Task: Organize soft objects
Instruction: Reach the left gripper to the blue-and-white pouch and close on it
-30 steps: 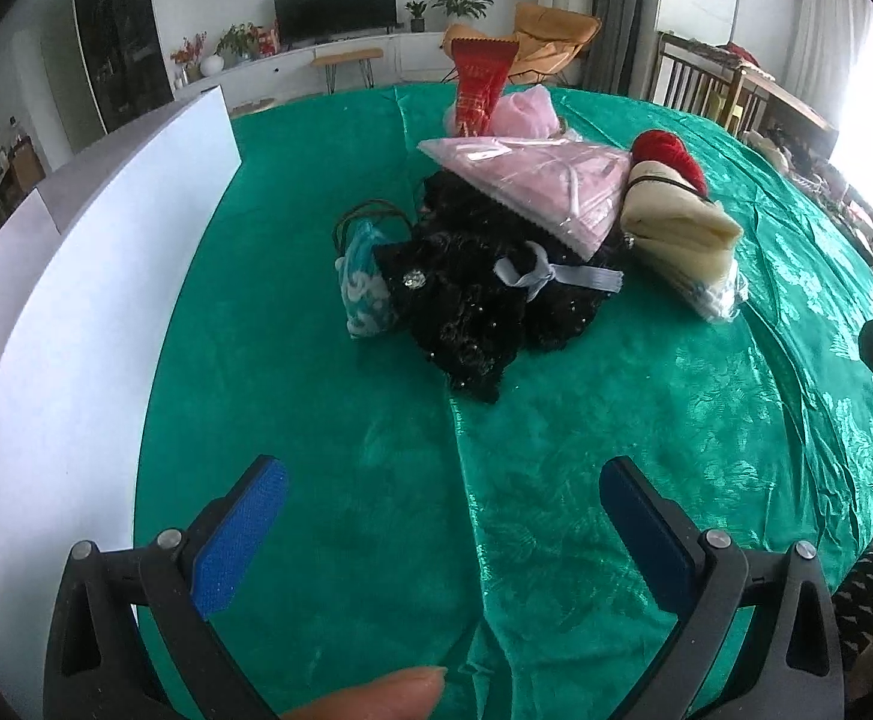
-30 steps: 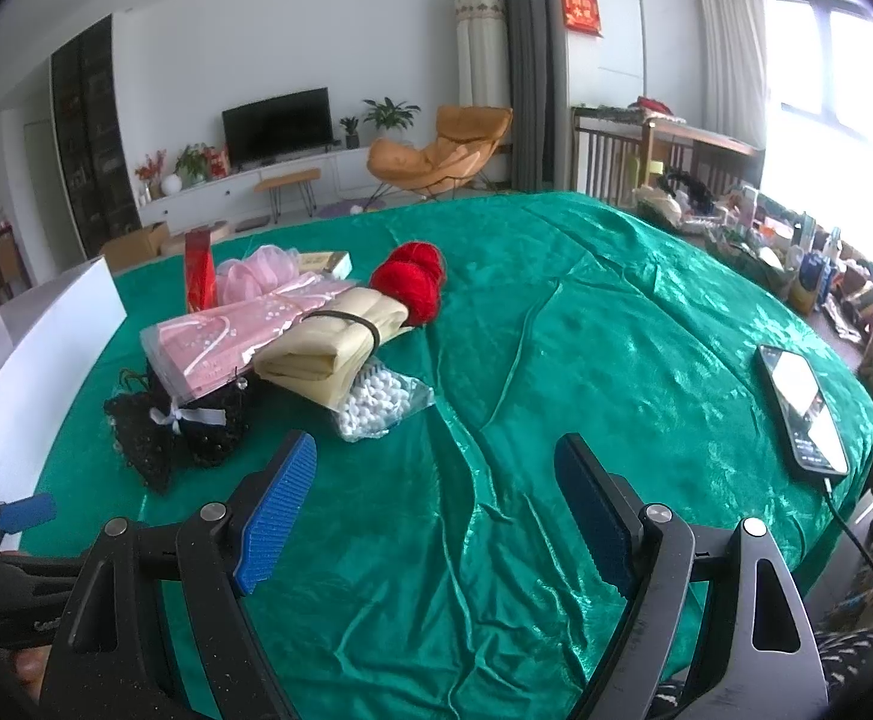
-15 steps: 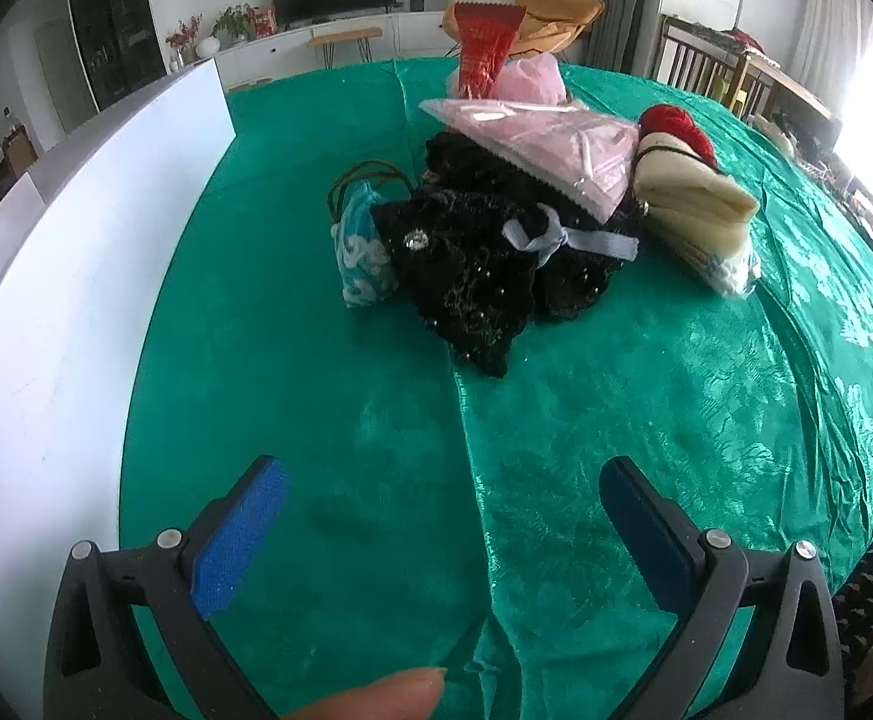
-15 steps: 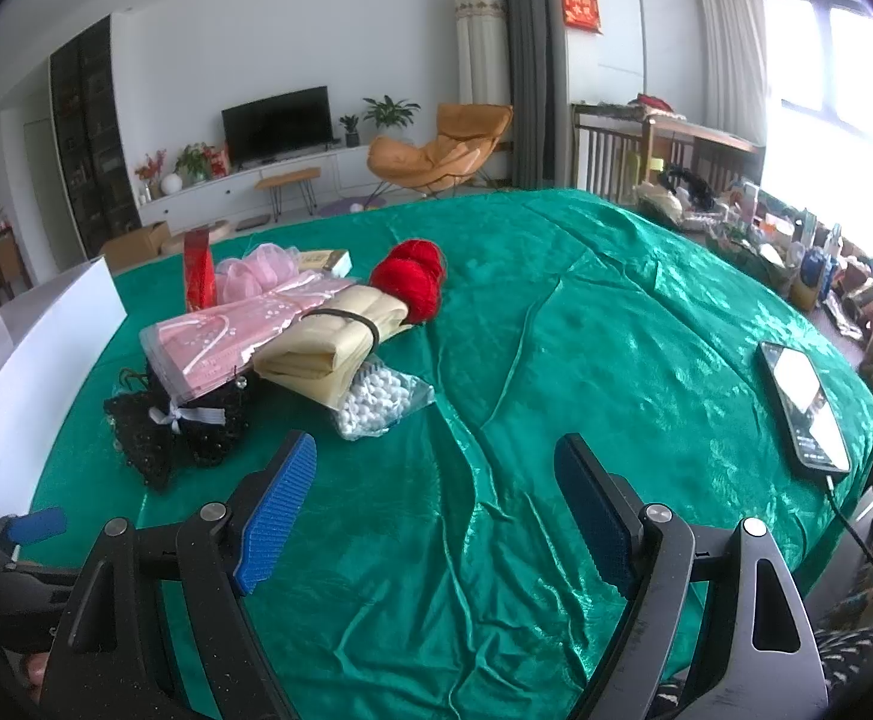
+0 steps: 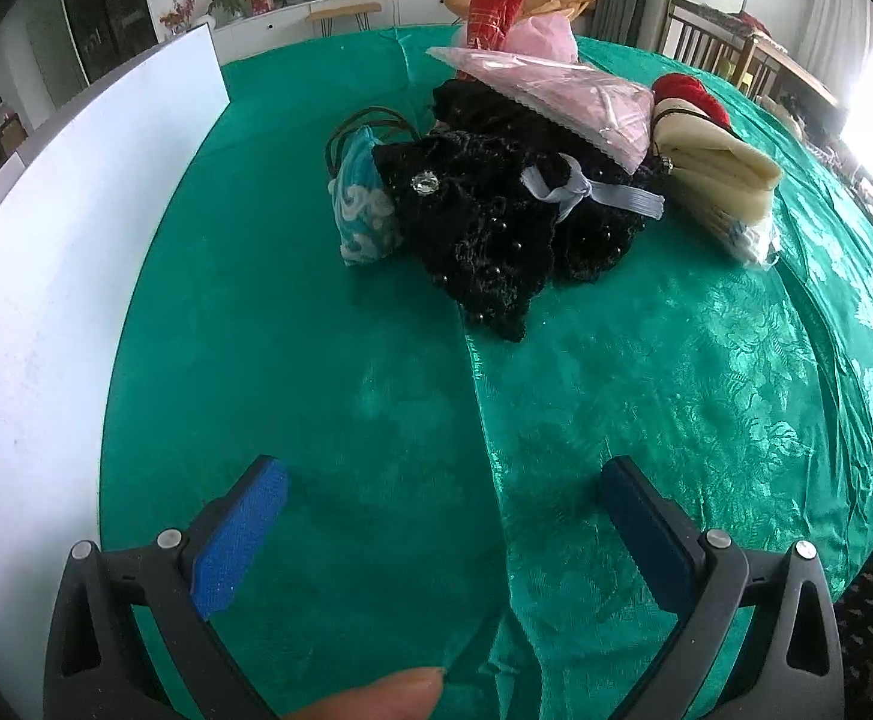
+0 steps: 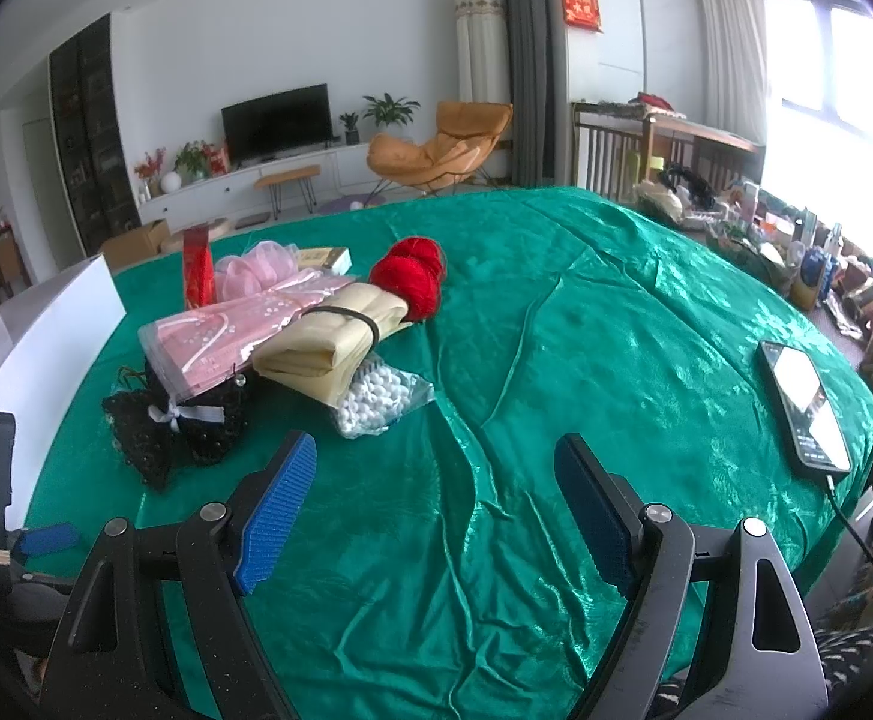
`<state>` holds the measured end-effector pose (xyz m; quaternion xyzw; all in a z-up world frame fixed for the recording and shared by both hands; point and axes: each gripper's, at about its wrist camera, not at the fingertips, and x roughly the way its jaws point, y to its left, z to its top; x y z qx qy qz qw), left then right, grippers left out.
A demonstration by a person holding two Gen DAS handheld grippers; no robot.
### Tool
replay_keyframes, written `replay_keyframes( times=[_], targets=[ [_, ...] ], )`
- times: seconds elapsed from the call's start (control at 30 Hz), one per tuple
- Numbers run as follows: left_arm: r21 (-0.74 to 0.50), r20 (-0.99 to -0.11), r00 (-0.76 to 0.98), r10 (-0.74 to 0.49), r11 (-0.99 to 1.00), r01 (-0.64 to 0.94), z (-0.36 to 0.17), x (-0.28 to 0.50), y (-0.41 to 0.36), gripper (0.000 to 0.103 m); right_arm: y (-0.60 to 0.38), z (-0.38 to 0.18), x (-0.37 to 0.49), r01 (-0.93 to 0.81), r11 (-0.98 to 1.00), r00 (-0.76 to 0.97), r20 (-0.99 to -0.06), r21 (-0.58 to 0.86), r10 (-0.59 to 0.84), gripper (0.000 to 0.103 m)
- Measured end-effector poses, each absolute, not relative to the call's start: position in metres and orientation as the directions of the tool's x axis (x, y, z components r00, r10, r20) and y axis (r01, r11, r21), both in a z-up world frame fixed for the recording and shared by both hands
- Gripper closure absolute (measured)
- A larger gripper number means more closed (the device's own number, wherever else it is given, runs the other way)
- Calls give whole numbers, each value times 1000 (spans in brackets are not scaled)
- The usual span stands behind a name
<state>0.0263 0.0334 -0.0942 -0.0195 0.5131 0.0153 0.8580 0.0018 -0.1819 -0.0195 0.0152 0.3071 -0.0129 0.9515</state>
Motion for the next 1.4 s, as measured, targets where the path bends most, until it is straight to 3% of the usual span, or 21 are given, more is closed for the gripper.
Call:
replay_keyframes(
  times=[0.33, 0.57, 0.8, 0.93, 1.1, 1.2, 1.33, 1.4],
  targets=[
    [-9, -880, 475, 10, 999, -37, -95, 28, 34, 0, -185, -25, 3, 34, 998, 801, -599, 47, 1, 19],
    [-13, -881, 473, -2, 1000, -19, -95, 26, 35, 0, -204, -46, 27, 89, 984, 706, -707, 156, 48, 19],
    [-9, -890, 456, -16, 1000, 17, -96, 24, 35, 0, -186, -77, 66, 37, 997, 580, -814, 70, 35, 19],
    [-16, -903, 428, -42, 998, 63, -94, 27, 38, 0, -181, -84, 67, 28, 999, 559, -829, 40, 18, 18],
    [-127, -871, 479, -110, 992, -4, -68, 44, 65, 0, -174, -83, 63, 18, 1000, 558, -830, 8, -3, 18],
    [-130, -839, 540, -69, 989, -75, -46, 62, 80, 0, -172, -82, 62, 18, 1000, 559, -829, -2, -12, 18],
    [-7, -841, 534, 88, 985, -172, -45, 101, 89, 0, -173, -82, 64, 18, 1000, 560, -828, 1, -9, 18],
    [-11, -857, 511, 68, 989, -149, -55, 113, 83, 0, -173, -81, 66, 20, 1000, 561, -828, 9, -4, 18]
  ],
)
